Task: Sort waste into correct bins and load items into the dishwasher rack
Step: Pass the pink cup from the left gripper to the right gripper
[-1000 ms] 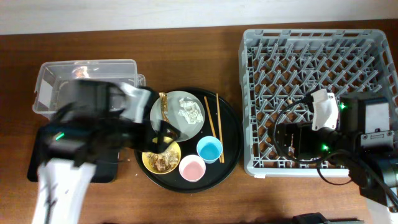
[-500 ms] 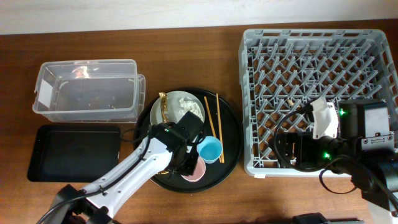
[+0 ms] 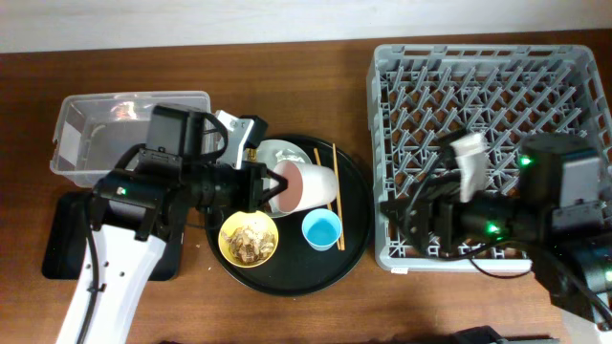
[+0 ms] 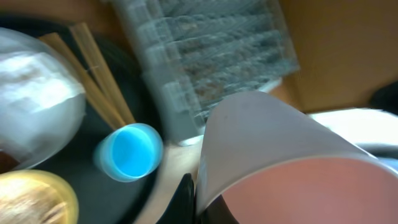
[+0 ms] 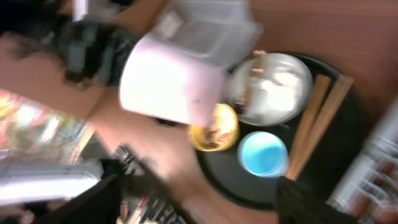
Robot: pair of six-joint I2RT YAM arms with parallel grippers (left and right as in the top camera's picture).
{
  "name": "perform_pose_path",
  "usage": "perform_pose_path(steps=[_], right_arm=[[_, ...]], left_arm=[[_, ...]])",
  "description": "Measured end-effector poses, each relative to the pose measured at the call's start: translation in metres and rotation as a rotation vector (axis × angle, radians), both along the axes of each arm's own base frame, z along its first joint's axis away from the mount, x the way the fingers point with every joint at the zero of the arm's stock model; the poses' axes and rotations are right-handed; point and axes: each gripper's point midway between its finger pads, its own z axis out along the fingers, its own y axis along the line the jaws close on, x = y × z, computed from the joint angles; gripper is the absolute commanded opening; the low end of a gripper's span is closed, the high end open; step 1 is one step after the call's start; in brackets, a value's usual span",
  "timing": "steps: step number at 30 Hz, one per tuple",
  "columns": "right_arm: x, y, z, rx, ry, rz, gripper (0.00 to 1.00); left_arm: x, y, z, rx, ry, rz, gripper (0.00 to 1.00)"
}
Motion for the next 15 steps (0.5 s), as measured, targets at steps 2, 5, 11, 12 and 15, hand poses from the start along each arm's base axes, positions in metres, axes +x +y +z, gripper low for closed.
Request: perform_pose_path(steps=[2,5,11,12,15], right_arm=[[-0.003,0.027,0.007,0.046,-0.032,0.13,0.91],[0.004,0.053,0.021,0.094,-0.128,0.232,0.95],[0.0,0.073,0.042,0.187,-0.209,0.356,0.77],[-0.003,0.076,0.05,0.22,-0.24,0.398,0.64],[-0.011,0.08,0.059,0.272,-0.255,0.466,0.57]], left_arm=[[-0.008,-0.014,0.035,-0.21,-0.04,-0.127,0.0],[-0.028,-0.022,0.068,-0.395,-0.057,-0.276,0.01],[-0.042,-0.023,0.085,-0.501,-0.035,-0.36,0.01],[-0.044,-0.023,0.087,-0.511,-0.033,-0.368,0.01],[-0.047,-0.023,0.089,-0.528,-0.03,-0.384,0.01]])
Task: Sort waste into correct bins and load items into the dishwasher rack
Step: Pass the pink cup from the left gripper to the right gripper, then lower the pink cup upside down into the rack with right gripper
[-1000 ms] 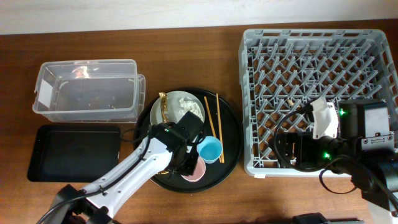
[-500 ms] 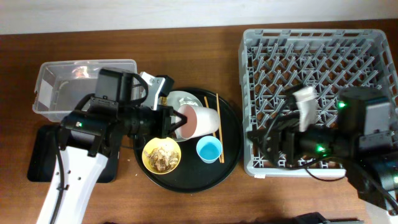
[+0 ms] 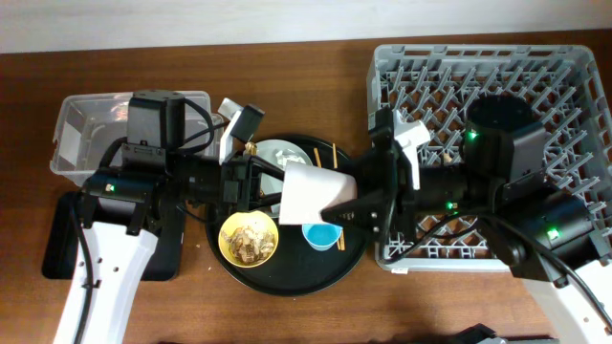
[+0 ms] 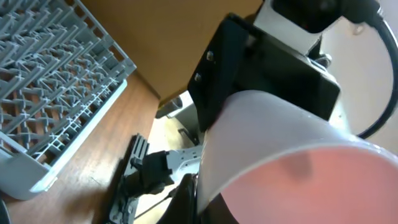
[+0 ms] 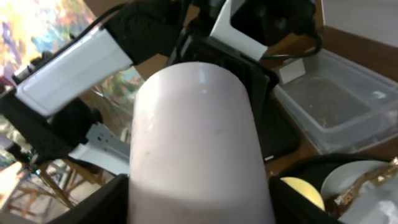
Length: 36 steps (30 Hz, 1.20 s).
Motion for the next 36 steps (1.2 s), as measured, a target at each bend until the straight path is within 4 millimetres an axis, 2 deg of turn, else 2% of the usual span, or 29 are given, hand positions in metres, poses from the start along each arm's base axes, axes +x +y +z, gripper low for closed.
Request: perform_pose_path(steps=[1,2,3,5,6,9,10,11,12,13,14,15,17,18,20,22,24,25,26,28,33,36], right_arm=[[-0.001,-0.001,-0.001,-0.001,0.012,0.001,0.69],[-0.001,-0.001,-0.002,-0.002,0.017,0.003,0.89],[-0.002,-0.001,-0.003,-0.005,0.024,0.003,0.91],[-0.001,-0.002,-0.008,-0.021,0.048,-0.008,0.88],[0.0,-0.002,-0.009,-0.024,0.05,-0.012,0.78],[-0.001,-0.002,-0.009,-0.025,0.058,-0.011,0.6],[-0.001,-0.002,-0.009,-0.023,0.054,-0.008,0.6],[-0.001,-0.002,-0.008,-0.021,0.056,-0.004,0.57],[-0.001,-0.002,-0.008,-0.022,0.056,-0.004,0.57],[-0.001,-0.002,-0.009,-0.025,0.058,-0.008,0.55],[0.0,-0.003,-0.01,-0.026,0.062,-0.014,0.54],[0.002,-0.006,-0.01,-0.027,0.066,-0.025,0.54],[0.009,-0.03,-0.01,-0.039,0.084,-0.134,0.54],[0.012,-0.045,-0.012,-0.058,0.1,-0.212,0.55],[0.017,-0.091,-0.028,-0.14,0.155,-0.474,0.55],[0.009,-0.142,-0.063,-0.299,0.285,-0.756,0.55],[-0.001,-0.172,-0.094,-0.441,0.422,-0.917,0.55],[-0.007,-0.191,-0.116,-0.55,0.525,-1.001,0.55],[-0.008,-0.202,-0.129,-0.617,0.579,-1.043,0.55],[-0.001,-0.221,-0.159,-0.754,0.704,-1.094,0.55],[0.054,-0.238,-0.215,-0.904,0.865,-1.095,0.56],[0.064,-0.238,-0.256,-1.001,1.014,-1.022,0.73]], left_arm=[[0.0,0.0,0.0,0.0,-0.003,0.0,0.01],[0.0,0.0,0.0,0.001,-0.002,-0.001,0.0],[0.0,0.0,-0.001,0.004,-0.002,0.001,0.0],[0.003,-0.001,0.0,0.003,-0.028,0.006,0.01],[0.003,-0.001,0.0,0.003,-0.034,0.007,0.01],[0.005,-0.001,0.002,0.001,-0.061,0.011,0.02],[0.006,-0.001,0.002,0.001,-0.065,0.012,0.15],[0.006,-0.001,0.002,-0.001,-0.065,0.01,0.41],[0.006,-0.001,0.002,-0.003,-0.072,0.009,0.6],[0.006,-0.002,0.002,-0.002,-0.072,0.009,0.87],[0.006,-0.002,0.002,-0.002,-0.071,0.008,0.99],[0.006,-0.002,0.002,0.0,-0.072,0.009,0.99],[0.015,-0.001,-0.01,0.063,-0.064,0.07,0.99],[0.02,0.0,-0.018,0.102,-0.057,0.1,0.99],[0.027,0.005,-0.038,0.207,-0.026,0.173,0.99],[0.038,0.011,-0.052,0.293,-0.034,0.242,0.99],[0.046,0.016,-0.063,0.358,-0.036,0.294,0.98],[0.048,0.02,-0.069,0.393,-0.029,0.317,0.97],[0.05,0.023,-0.074,0.421,-0.024,0.334,0.97],[0.05,0.028,-0.087,0.503,-0.008,0.366,0.96],[0.035,0.017,-0.113,0.685,-0.05,0.348,0.94],[0.031,0.017,-0.127,0.807,-0.083,0.371,0.89]])
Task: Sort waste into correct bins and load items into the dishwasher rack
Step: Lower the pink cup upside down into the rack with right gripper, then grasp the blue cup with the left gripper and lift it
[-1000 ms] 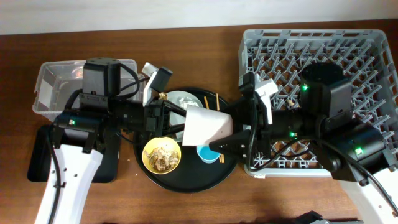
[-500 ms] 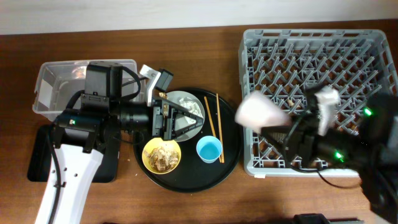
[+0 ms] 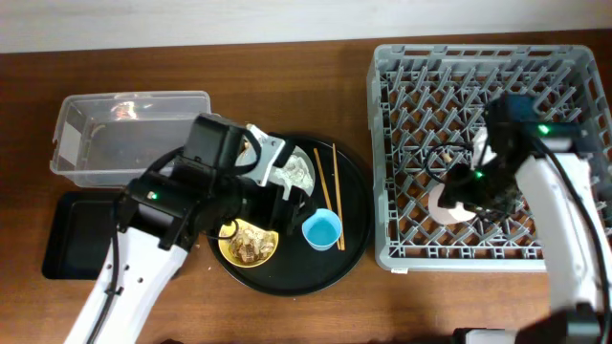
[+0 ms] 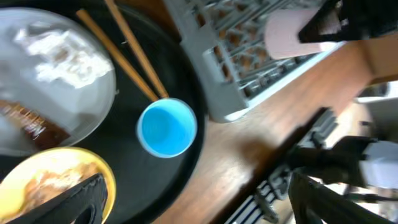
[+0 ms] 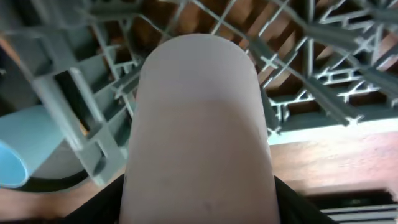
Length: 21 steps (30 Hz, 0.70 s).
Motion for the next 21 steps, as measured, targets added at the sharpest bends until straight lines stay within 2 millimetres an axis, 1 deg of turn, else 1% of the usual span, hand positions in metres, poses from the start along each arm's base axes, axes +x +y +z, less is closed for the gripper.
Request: perform_pose_path(steps=[1,2,3,4,5,6,7,8,9,10,11,12,13,15,17,18,20,21], right_arm=[[-0.001,0.003,-0.007,0.002,0.037,0.007,0.86],[-0.002,0.007,-0.011,0.003,0.06,0.023,0.95],[-0.001,0.011,-0.013,0.003,0.064,0.036,0.98],[0.0,0.012,-0.013,0.003,0.061,0.045,0.98],[0.001,0.013,-0.012,0.002,0.052,0.041,0.98],[0.003,0.013,-0.009,0.001,0.038,0.035,0.98],[0.007,0.015,0.006,0.008,-0.025,0.027,0.99],[0.01,0.016,0.021,0.015,-0.083,0.027,0.99],[0.012,0.021,0.04,0.04,-0.169,0.028,0.99],[0.01,0.026,0.062,0.069,-0.261,0.032,0.99],[0.004,0.032,0.083,0.099,-0.347,0.04,0.99],[-0.005,0.038,0.103,0.132,-0.421,0.051,0.99],[-0.014,0.043,0.115,0.153,-0.466,0.059,0.99],[-0.028,0.048,0.128,0.18,-0.512,0.071,0.99],[-0.034,0.05,0.132,0.191,-0.526,0.075,0.99],[-0.035,0.05,0.132,0.195,-0.525,0.076,0.99],[-0.038,0.051,0.131,0.197,-0.512,0.075,1.0],[-0.039,0.051,0.131,0.197,-0.509,0.075,0.99]], left_arm=[[0.001,0.002,-0.004,0.038,-0.006,0.019,0.89],[0.001,0.003,-0.006,0.066,-0.009,0.038,0.89],[0.001,0.003,-0.009,0.094,-0.012,0.063,0.89],[0.001,0.004,-0.011,0.118,-0.017,0.083,0.89],[0.002,0.004,-0.014,0.151,-0.02,0.107,0.84],[0.003,0.004,-0.022,0.195,-0.019,0.126,0.82],[0.005,0.003,-0.035,0.248,-0.006,0.142,0.78],[0.007,0.002,-0.054,0.308,0.019,0.148,0.75],[0.008,0.001,-0.068,0.349,0.04,0.146,0.71],[0.014,-0.003,-0.091,0.399,0.071,0.151,0.63],[0.018,-0.005,-0.108,0.434,0.097,0.151,0.52],[0.021,-0.006,-0.124,0.468,0.123,0.153,0.48],[0.024,-0.007,-0.139,0.491,0.151,0.156,0.46],[0.024,-0.009,-0.162,0.529,0.205,0.147,0.3],[0.025,-0.012,-0.177,0.54,0.233,0.142,0.16],[0.025,-0.012,-0.182,0.546,0.244,0.138,0.13],[0.025,-0.018,-0.183,0.521,0.249,0.132,0.07],[0.026,-0.021,-0.183,0.505,0.25,0.125,0.01]])
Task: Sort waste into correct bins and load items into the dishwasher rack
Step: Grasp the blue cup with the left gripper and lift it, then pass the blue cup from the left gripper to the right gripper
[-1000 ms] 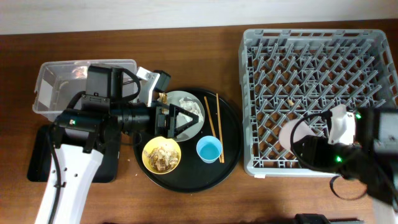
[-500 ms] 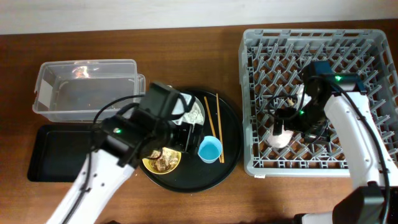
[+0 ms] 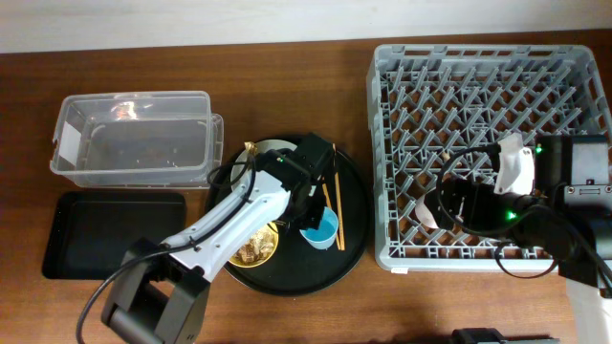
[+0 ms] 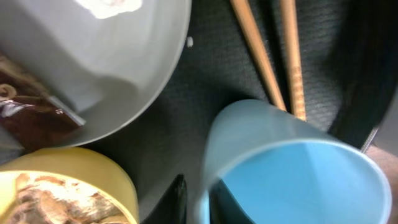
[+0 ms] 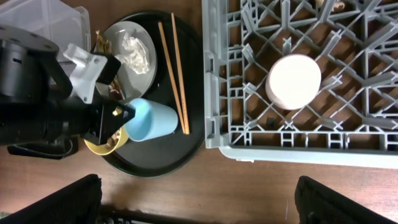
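My left gripper [image 4: 198,202] is shut on the rim of the blue cup [image 4: 292,174], one finger inside and one outside. The cup [image 3: 322,230] sits on the round black tray [image 3: 356,225], beside two wooden chopsticks [image 3: 331,186]. A pale pink cup [image 5: 293,81] stands upside down in the grey dishwasher rack [image 3: 478,67]. My right gripper [image 5: 199,205] hangs open high above the rack's front left part, holding nothing. From overhead the right gripper [image 3: 457,205] hides most of the pink cup.
On the tray are a grey plate [image 5: 127,53] with crumpled waste and a wrapper, and a yellow bowl [image 3: 251,247] of food scraps. A clear plastic bin [image 3: 134,139] stands at the left. A flat black bin [image 3: 110,234] lies in front of it.
My right gripper has let go of the pink cup, which now stands in the rack, and is higher. My left gripper, then open above the tray, is now shut on the blue cup.
My left gripper held the pink cup over the tray. Then both grippers were at the cup between the tray and the rack. Then my right gripper held it down in the rack while the left was open. Now the cup stands free there.
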Robot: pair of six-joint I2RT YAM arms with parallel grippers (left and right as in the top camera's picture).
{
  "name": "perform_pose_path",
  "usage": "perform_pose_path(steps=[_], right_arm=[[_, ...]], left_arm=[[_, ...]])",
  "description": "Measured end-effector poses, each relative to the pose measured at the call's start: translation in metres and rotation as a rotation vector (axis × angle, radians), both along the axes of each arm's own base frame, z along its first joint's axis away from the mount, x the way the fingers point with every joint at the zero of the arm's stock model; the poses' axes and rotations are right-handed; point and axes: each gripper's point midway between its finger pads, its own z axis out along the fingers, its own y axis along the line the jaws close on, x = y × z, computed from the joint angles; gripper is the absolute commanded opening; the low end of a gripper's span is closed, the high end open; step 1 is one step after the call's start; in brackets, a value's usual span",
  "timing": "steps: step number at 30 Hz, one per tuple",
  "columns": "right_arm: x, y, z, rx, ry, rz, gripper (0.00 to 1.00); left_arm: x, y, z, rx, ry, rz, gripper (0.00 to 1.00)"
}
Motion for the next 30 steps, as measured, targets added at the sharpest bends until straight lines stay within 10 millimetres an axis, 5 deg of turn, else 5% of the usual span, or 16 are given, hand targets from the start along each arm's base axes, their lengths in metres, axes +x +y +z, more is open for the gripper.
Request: perform_pose_path(steps=[8,10,14,17,22,25,26,30], right_arm=[[-0.006,0.011,0.002,0.02,-0.016,0.11,0.96],[-0.008,0.028,0.01,0.081,-0.066,0.227,0.93],[-0.011,0.075,0.033,0.221,-0.197,0.504,0.93],[-0.001,0.108,0.052,0.318,-0.308,0.654,0.93],[0.029,0.146,0.086,0.427,-0.465,0.73,0.93],[0.034,0.161,0.091,0.462,-0.481,0.757,0.77],[0.032,0.17,0.089,0.476,-0.464,0.777,0.65],[0.023,0.184,0.086,0.51,-0.432,0.828,0.58]], left_arm=[[-0.014,-0.017,0.013,-0.172,0.123,-0.047,0.0],[0.008,-0.018,0.056,-0.385,0.115,-0.033,0.0],[0.036,0.001,0.2,-0.994,-0.021,-0.098,0.0],[0.024,0.011,0.253,-1.264,-0.01,-0.166,0.0],[0.008,0.005,0.275,-1.397,0.044,-0.235,0.0],[0.005,0.002,0.278,-1.413,0.055,-0.25,0.0],[0.005,0.002,0.278,-1.413,0.055,-0.251,0.0],[0.006,0.004,0.278,-1.416,0.054,-0.245,0.06]])
